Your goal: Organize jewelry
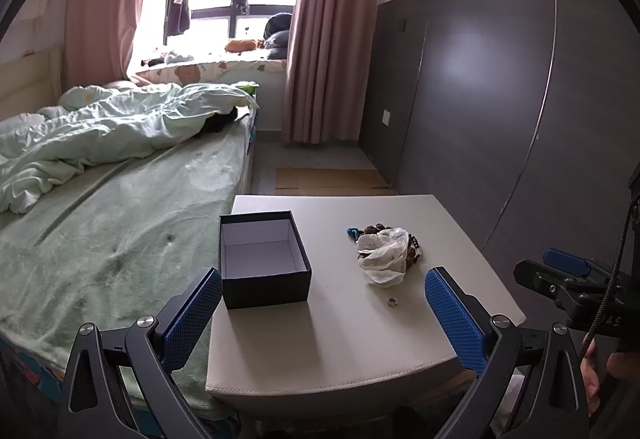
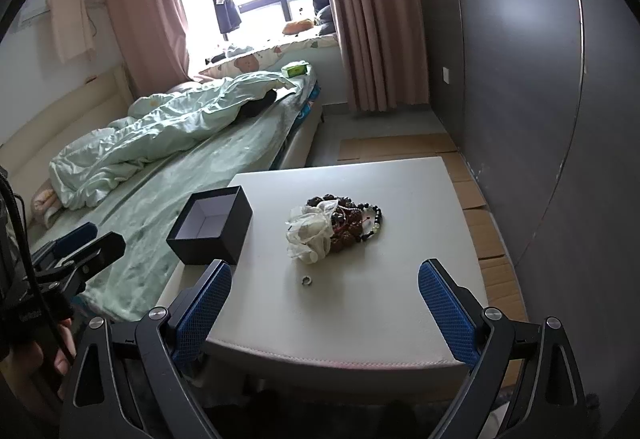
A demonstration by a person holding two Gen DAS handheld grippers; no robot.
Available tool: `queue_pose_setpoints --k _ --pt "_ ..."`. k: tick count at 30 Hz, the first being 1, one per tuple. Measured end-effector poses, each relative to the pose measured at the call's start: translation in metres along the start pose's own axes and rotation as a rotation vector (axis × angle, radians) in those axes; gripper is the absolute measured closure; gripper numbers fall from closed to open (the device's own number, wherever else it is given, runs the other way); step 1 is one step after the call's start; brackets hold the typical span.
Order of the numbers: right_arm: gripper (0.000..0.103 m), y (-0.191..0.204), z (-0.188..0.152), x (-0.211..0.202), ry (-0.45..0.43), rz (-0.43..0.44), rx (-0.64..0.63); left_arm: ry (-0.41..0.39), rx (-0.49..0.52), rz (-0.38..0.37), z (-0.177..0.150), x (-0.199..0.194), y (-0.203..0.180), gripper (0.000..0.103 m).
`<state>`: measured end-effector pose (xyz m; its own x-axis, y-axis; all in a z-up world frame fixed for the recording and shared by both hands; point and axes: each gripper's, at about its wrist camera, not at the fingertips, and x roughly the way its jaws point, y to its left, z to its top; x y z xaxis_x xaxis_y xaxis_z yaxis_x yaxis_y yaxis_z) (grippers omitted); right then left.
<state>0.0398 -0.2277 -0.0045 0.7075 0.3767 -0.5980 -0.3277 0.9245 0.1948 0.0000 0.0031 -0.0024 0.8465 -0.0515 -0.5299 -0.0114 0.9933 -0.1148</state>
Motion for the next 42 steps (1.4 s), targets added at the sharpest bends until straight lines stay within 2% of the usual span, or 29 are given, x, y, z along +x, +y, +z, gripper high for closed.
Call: queue_pose_setpoints --k 42 --pt "0.008 0.0054 0.0033 -0.0013 -0.006 -0.011 -0.001 -0.011 -0.024 -0.007 0.0024 -0.0016 0.007 0.002"
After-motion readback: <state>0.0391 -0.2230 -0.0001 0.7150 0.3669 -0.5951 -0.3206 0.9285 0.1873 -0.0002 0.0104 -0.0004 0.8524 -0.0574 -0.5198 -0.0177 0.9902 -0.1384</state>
